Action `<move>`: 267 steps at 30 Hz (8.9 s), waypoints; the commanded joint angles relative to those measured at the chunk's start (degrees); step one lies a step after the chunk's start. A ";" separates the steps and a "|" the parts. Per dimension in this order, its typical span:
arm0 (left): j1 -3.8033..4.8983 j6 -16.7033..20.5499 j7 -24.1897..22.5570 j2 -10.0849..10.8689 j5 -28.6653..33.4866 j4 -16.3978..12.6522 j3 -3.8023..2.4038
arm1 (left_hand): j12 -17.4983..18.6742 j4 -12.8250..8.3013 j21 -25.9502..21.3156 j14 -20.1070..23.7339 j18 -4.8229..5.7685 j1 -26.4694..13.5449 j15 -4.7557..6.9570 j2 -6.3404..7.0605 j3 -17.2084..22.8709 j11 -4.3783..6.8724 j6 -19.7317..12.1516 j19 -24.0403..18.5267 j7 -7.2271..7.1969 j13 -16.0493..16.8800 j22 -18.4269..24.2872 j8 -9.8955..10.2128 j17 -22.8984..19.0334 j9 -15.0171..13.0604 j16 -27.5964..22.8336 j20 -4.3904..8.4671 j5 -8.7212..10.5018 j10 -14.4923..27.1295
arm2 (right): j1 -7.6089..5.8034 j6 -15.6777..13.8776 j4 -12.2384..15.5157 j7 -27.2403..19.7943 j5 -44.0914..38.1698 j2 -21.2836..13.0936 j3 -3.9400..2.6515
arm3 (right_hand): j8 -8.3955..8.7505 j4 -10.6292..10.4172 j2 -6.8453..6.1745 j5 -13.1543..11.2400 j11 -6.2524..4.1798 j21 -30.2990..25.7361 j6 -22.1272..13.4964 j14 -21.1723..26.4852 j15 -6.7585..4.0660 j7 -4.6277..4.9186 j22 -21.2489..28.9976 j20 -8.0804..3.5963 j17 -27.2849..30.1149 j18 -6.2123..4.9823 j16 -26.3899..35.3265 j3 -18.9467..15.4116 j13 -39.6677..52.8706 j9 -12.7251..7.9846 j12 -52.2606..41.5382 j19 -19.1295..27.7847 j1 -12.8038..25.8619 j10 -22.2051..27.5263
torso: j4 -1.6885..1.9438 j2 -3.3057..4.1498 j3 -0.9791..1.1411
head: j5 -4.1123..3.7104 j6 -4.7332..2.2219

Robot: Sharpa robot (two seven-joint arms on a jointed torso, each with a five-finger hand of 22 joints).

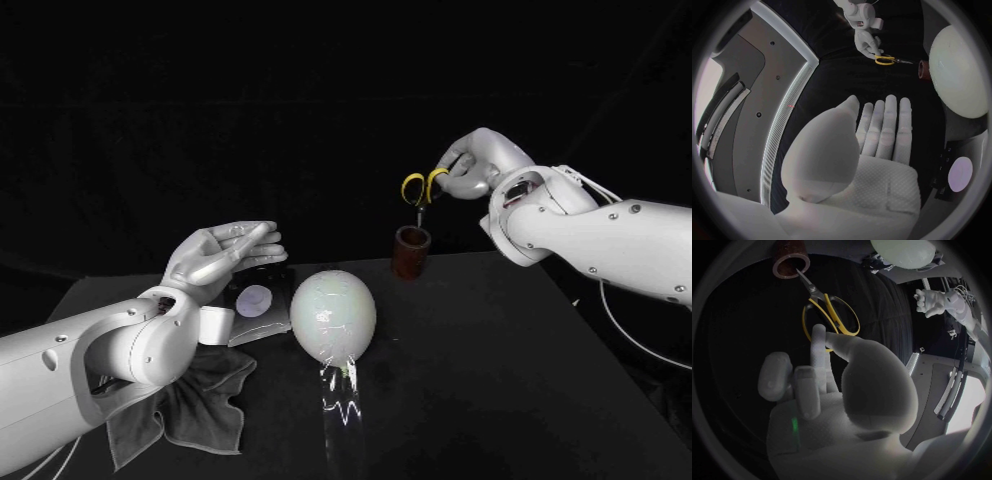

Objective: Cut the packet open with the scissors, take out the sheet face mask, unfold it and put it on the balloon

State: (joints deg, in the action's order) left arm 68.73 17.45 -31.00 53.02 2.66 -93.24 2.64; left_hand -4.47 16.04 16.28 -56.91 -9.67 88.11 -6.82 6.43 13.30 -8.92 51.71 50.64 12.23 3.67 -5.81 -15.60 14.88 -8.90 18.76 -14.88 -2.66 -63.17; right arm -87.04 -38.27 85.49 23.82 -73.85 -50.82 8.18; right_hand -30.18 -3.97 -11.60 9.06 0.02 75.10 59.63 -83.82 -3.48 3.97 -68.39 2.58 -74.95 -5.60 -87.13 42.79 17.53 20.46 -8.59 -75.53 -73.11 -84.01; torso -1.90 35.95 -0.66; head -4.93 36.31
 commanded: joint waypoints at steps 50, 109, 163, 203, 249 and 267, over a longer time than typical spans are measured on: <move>5.10 -4.62 4.30 -21.28 -10.32 34.18 -0.15 | 1.62 -2.57 -13.99 27.16 2.18 1.24 -4.19 2.79 -7.17 -0.74 -18.52 -29.95 -1.54 -0.75 3.60 8.81 -7.68 3.13 -15.91 -1.56 -0.09 28.15 | 3.42 -12.33 -23.46 -15.01 38.36 28.58 -0.17 | -0.81 2.44 1.67 -0.87 -0.34 -0.85 -0.78 -4.08 -0.34 0.00 1.26 -0.01 -4.67 0.34 0.64 2.12 0.20 2.25 -0.22 0.70 0.09 -1.92 | 3.07 3.01 -0.42 | 3.43 -3.21; 4.90 -17.89 9.67 -30.55 -15.02 46.95 1.03 | 0.10 -2.95 -12.50 14.38 -0.90 11.70 -2.68 -5.39 -16.58 -1.49 -7.32 -26.11 -0.78 0.17 3.07 3.88 -5.32 -0.87 -12.01 -1.40 -0.09 12.92 | 7.17 -12.79 -12.09 -25.22 56.72 27.08 -3.29 | -1.05 3.46 2.75 -1.82 -0.22 -1.24 -1.30 -3.97 -0.27 0.14 1.70 0.05 -4.19 0.19 0.87 2.40 0.29 2.40 -0.06 1.13 0.77 -1.78 | 3.31 3.44 -0.29 | 5.95 -3.54; 4.67 -15.86 9.32 -29.27 -15.03 46.76 1.44 | 0.80 0.50 -8.59 -1.09 -1.00 13.37 0.37 -12.05 -5.02 2.17 3.75 -6.50 -3.55 -0.07 1.84 -4.70 -1.90 -7.03 -7.57 -1.24 -0.11 -6.62 | 6.03 10.40 -17.65 -29.87 58.20 22.52 -3.27 | 13.32 1.19 1.36 -5.91 9.92 -44.88 -17.31 33.51 10.66 8.43 38.86 10.56 54.27 -4.36 48.21 -22.54 -12.11 -2.22 3.20 33.64 4.93 28.03 | 3.16 3.45 -0.34 | 6.13 -4.27; 5.02 -21.09 19.08 -24.24 -19.95 41.65 1.02 | 0.70 -5.26 -6.88 -3.46 -0.78 0.13 1.31 -1.45 21.21 2.62 1.58 -2.22 -2.76 0.14 1.58 -9.11 1.81 -17.41 -7.06 -1.30 -0.14 -10.09 | 0.63 11.88 -8.08 -21.91 -27.80 18.88 -0.37 | 19.37 6.51 -0.74 -5.92 4.88 1.30 -6.26 -2.20 4.18 3.67 -4.43 4.07 7.71 1.02 5.22 -9.72 -13.82 -3.79 4.95 -1.78 -2.48 23.89 | 3.65 3.54 -0.14 | 6.95 -4.06; 7.92 -22.61 21.06 -21.57 -26.04 35.03 1.03 | 0.68 -6.84 -6.58 -3.51 -0.80 -1.68 1.37 -1.39 22.68 2.68 1.50 -1.93 -2.80 0.17 1.51 -9.29 2.27 -18.48 -6.95 -1.21 -0.13 -10.33 | 1.34 20.80 -14.75 -16.34 -34.66 26.21 1.36 | 20.74 5.82 0.13 -6.16 3.25 0.45 -7.34 -2.41 1.72 2.40 -4.36 1.50 7.43 1.03 5.04 -11.10 -13.70 -3.89 4.30 -2.03 -2.25 25.89 | 3.42 3.38 -0.11 | 6.93 -3.54; 7.97 -21.68 20.73 -21.16 -26.25 33.84 1.02 | 0.63 -7.16 -6.50 -3.59 -0.80 -2.04 1.39 -1.46 22.95 2.68 1.49 -1.87 -2.76 0.20 1.50 -9.36 2.38 -18.75 -6.89 -1.19 -0.12 -10.48 | 1.44 23.13 -15.21 -17.31 -34.45 26.18 1.44 | 20.32 5.80 -0.13 -6.25 3.08 1.35 -6.22 -2.63 1.56 2.24 -5.70 1.34 6.73 1.36 4.73 -9.97 -13.56 -3.54 3.63 -3.02 -2.15 23.31 | 3.44 3.50 0.00 | 6.81 -3.65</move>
State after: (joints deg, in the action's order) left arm 76.57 -3.28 -9.32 31.97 -23.39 -58.79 3.75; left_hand -3.66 9.60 9.48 -60.20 -9.67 86.26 -5.57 5.57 35.37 -6.95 53.00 48.33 9.51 3.78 -4.24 -24.56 17.18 -19.99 11.53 -15.97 -2.62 -72.93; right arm -85.58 -17.01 70.48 6.59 -107.33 -24.70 9.64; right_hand -9.73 1.82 -11.82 3.06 3.18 76.22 53.16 -84.01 -1.45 6.21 -73.74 3.89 -68.10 -4.35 -82.05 32.59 3.86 16.88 -4.75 -78.16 -75.32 -60.42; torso 1.52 39.41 -0.67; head 1.90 32.59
